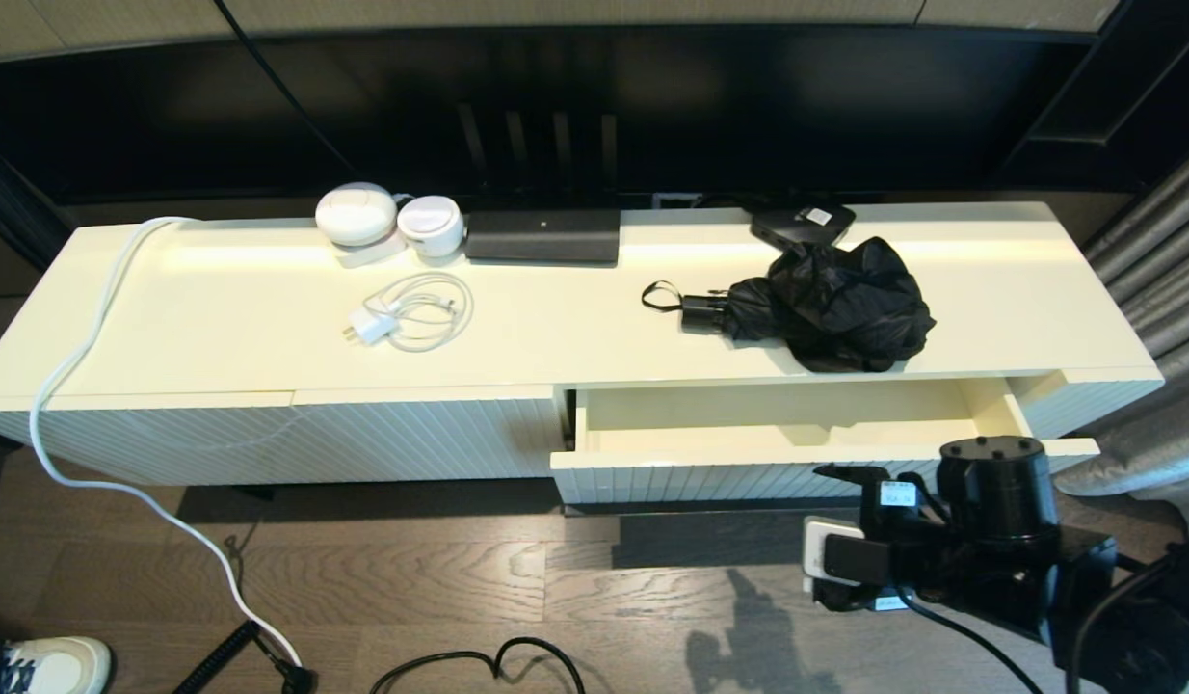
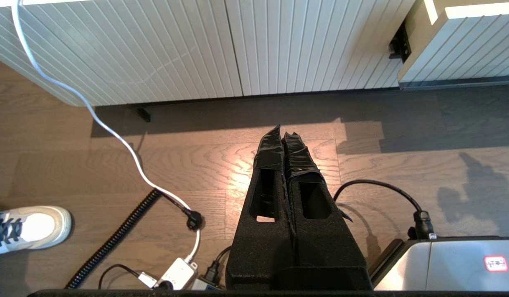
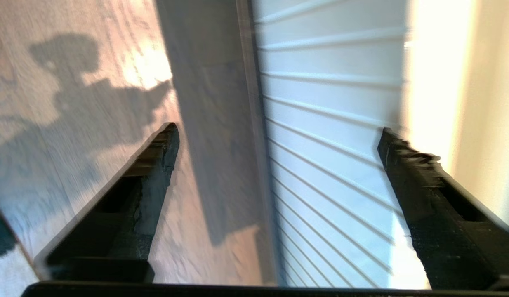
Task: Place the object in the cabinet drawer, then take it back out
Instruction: Open the drawer
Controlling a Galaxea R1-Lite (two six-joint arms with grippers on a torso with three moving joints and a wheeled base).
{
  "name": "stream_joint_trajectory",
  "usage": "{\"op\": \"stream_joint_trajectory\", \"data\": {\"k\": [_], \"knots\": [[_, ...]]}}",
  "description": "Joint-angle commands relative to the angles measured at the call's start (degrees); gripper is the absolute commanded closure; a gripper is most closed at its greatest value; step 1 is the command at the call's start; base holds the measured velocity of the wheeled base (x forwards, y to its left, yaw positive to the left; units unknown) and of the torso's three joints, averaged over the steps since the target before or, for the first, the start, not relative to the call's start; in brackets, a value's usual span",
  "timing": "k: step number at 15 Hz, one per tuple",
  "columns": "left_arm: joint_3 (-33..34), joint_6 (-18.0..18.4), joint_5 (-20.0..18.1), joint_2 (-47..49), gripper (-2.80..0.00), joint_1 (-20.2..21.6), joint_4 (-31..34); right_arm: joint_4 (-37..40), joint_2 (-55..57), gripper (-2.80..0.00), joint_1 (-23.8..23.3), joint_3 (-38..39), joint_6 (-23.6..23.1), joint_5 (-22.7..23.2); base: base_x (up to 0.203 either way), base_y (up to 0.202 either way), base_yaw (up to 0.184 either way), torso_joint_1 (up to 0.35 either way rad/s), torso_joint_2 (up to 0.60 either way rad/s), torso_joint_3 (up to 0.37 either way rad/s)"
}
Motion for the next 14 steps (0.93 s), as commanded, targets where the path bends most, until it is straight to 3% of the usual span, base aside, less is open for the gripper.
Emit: {"op": "stream_joint_trajectory", "data": {"k": [1,5,7,14], "knots": [[0.0,0.03,-0.02,-0.09,0.0,0.0,0.0,4.62,-12.72,0.0,0.09,0.95,-0.46,-0.23,0.0,0.0,0.0,0.0,0.0,0.0],[0.0,0.03,-0.02,-0.09,0.0,-0.01,0.0,24.7,-29.65,0.0,1.91,0.06,-0.66,-2.79,0.0,0.0,0.0,0.0,0.0,0.0],[0.0,0.03,-0.02,-0.09,0.0,-0.05,0.0,33.75,-32.75,0.0,3.57,-3.87,-0.71,-5.83,0.0,0.0,0.0,0.0,0.0,0.0],[0.0,0.03,-0.02,-0.09,0.0,0.02,0.0,37.25,-25.94,0.0,5.29,-12.55,-0.48,-9.09,0.0,0.0,0.0,0.0,0.0,0.0]]}}
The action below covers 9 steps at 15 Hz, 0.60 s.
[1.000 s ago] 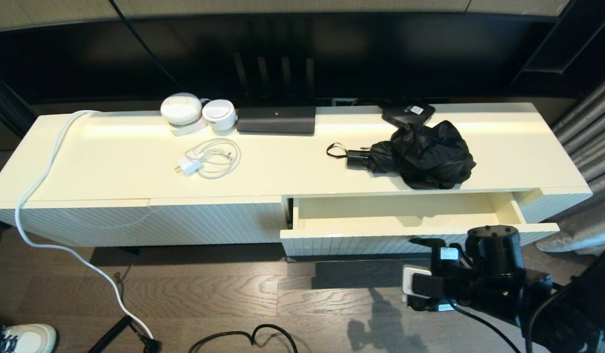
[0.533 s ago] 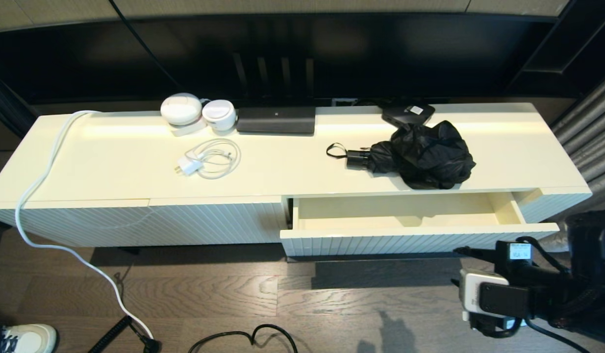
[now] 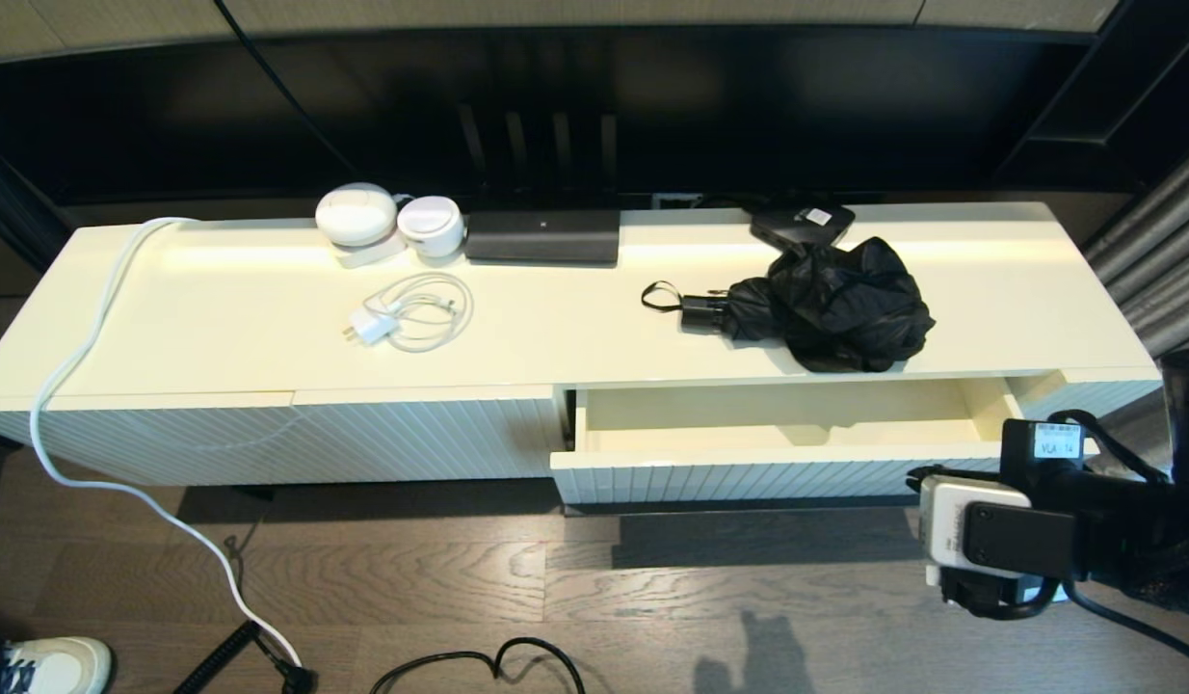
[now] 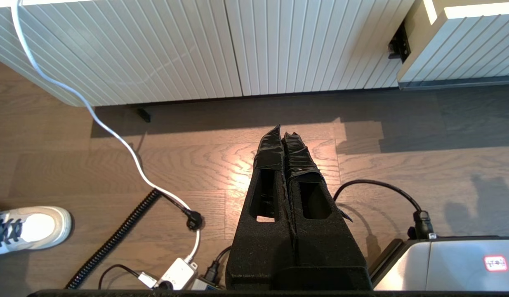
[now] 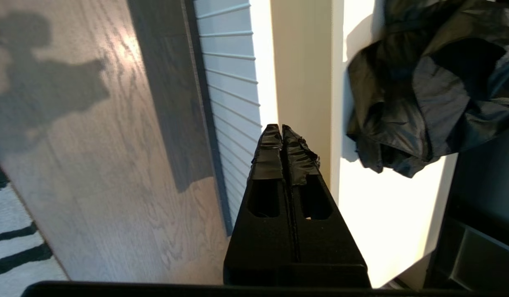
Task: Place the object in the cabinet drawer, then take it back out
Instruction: Open the drawer
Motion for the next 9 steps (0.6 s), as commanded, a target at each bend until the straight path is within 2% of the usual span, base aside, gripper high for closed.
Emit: {"op": "stream_joint_trajectory", "data": {"k": [1,6,9], "knots": [[0.0,0.01,0.0,-0.09,0.0,0.02,0.0,-0.41,4.74,0.0,0.46,-2.19,-0.29,-0.4,0.0,0.0,0.0,0.0,0.0,0.0],[0.0,0.01,0.0,-0.09,0.0,0.02,0.0,-6.27,19.37,0.0,2.12,-7.68,-0.11,-1.55,0.0,0.0,0.0,0.0,0.0,0.0],[0.0,0.01,0.0,-0.09,0.0,0.02,0.0,-7.45,24.22,0.0,2.22,-11.98,-0.27,-1.8,0.0,0.0,0.0,0.0,0.0,0.0]]}}
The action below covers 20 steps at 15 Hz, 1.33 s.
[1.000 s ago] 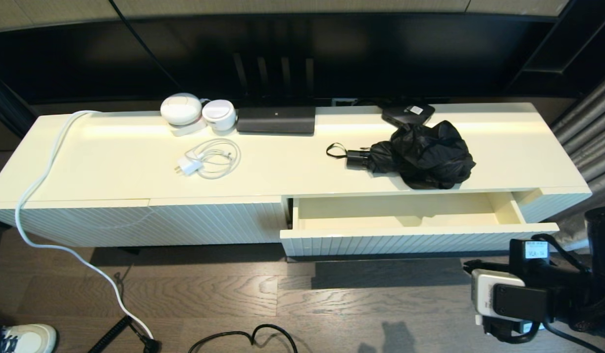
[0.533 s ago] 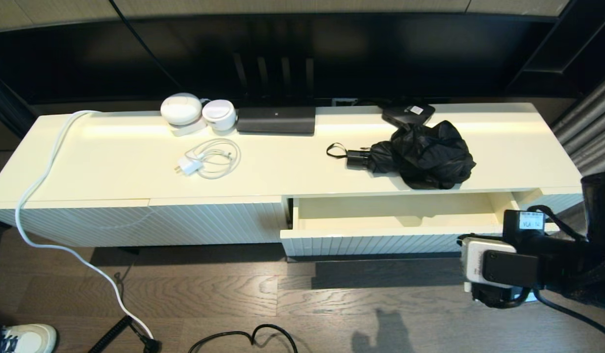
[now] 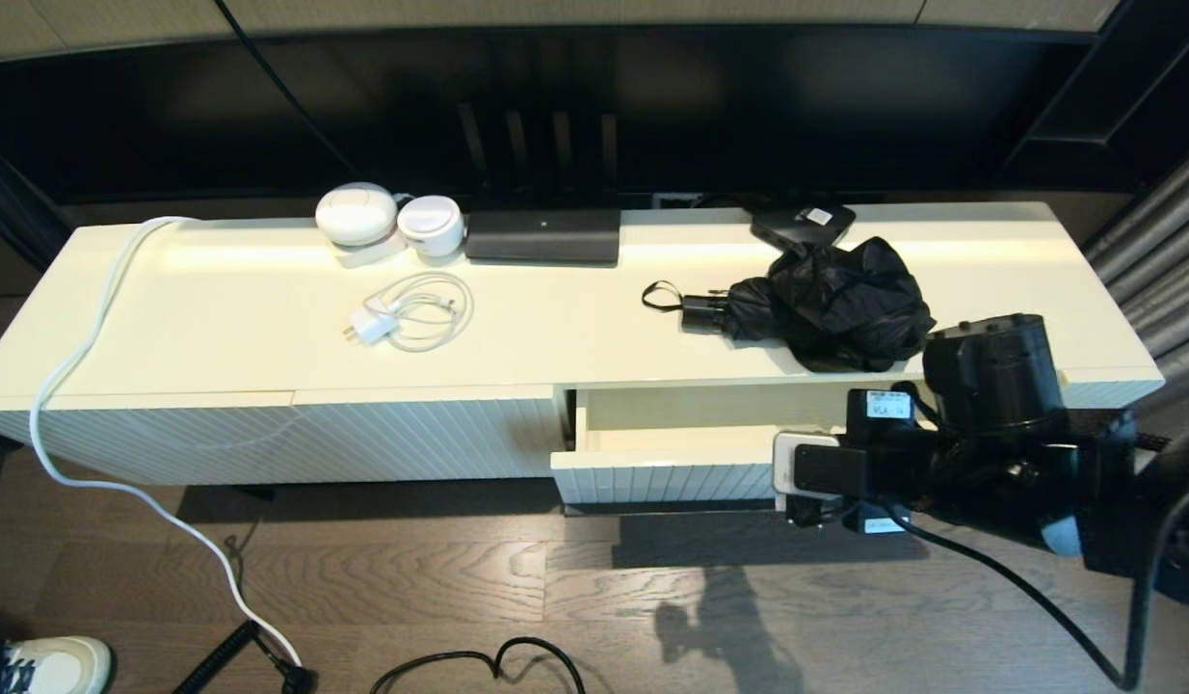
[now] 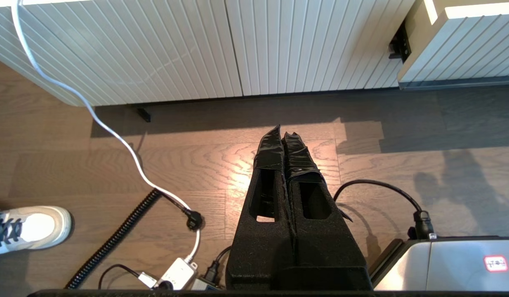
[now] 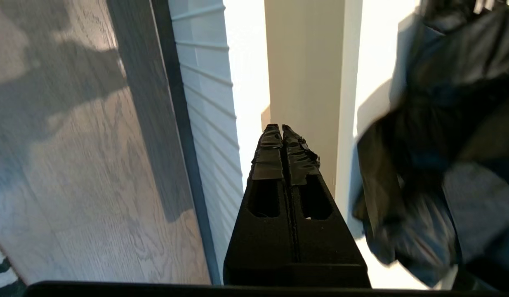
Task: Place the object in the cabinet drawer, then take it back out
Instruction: Open the drawer
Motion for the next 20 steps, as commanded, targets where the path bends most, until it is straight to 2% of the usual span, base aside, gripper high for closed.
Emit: {"op": "stream_joint_trajectory", "data": {"k": [1,9,17,20], "knots": [[0.0,0.01,0.0,-0.07,0.0,-0.04,0.0,-0.17,4.99,0.0,-0.12,-1.83,-0.5,-0.13,0.0,0.0,0.0,0.0,0.0,0.0],[0.0,0.01,0.0,-0.09,0.0,0.0,0.0,-0.98,7.73,0.0,-3.48,-5.62,-2.5,-0.5,0.0,0.0,0.0,0.0,0.0,0.0],[0.0,0.01,0.0,-0.09,0.0,-0.03,0.0,-0.48,12.04,0.0,-4.68,-8.82,-3.1,-0.59,0.0,0.0,0.0,0.0,0.0,0.0],[0.0,0.01,0.0,-0.09,0.0,0.02,0.0,-0.49,13.01,0.0,-5.53,-10.46,-5.38,-0.51,0.0,0.0,0.0,0.0,0.0,0.0]]}}
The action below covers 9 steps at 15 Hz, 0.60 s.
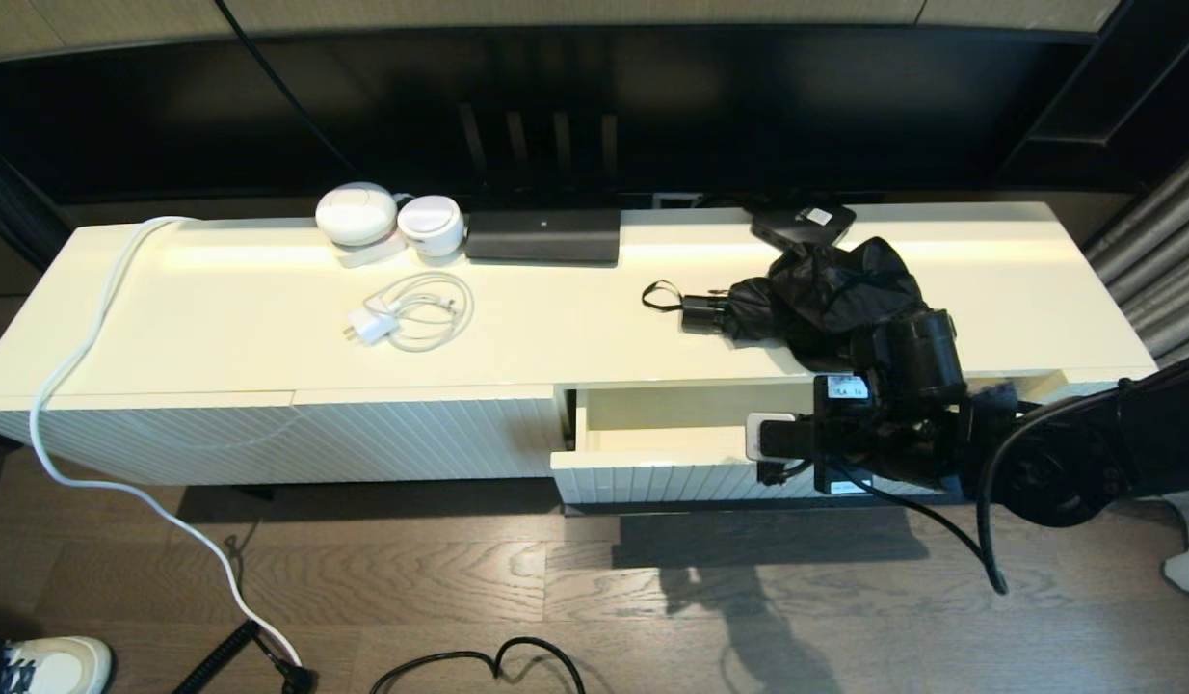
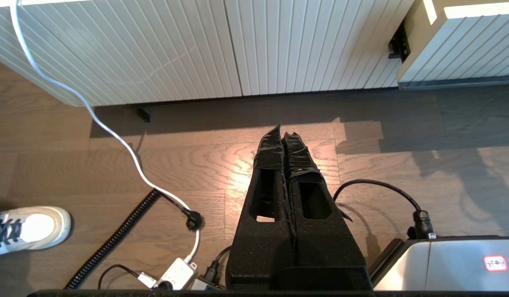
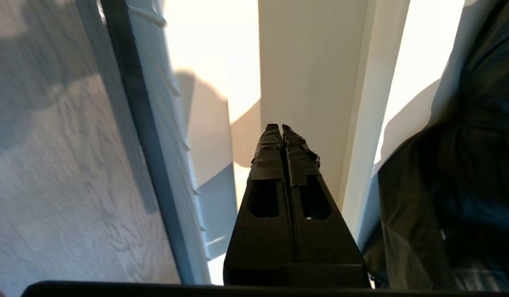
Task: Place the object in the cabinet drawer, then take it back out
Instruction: Open the drawer
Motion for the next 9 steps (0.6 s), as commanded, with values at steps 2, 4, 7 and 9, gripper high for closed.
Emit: {"op": "stream_joint_trajectory", "data": {"k": [2,4,7,9], "knots": [[0.0,0.01,-0.02,-0.09,0.0,0.02,0.0,0.06,1.22,0.0,-0.22,-0.52,-0.62,-0.03,0.0,0.0,0.0,0.0,0.0,0.0],[0.0,0.01,-0.02,-0.09,0.0,0.02,0.0,1.3,0.8,0.0,-0.18,-0.59,-0.96,-0.03,0.0,0.0,0.0,0.0,0.0,0.0],[0.0,0.01,-0.02,-0.09,0.0,-0.03,0.0,3.94,-0.05,0.0,0.26,-0.6,-0.97,-0.03,0.0,0.0,0.0,0.0,0.0,0.0],[0.0,0.01,-0.02,-0.09,0.0,-0.06,0.0,6.33,-1.13,0.0,0.78,-0.6,-1.0,-0.03,0.0,0.0,0.0,0.0,0.0,0.0]]}}
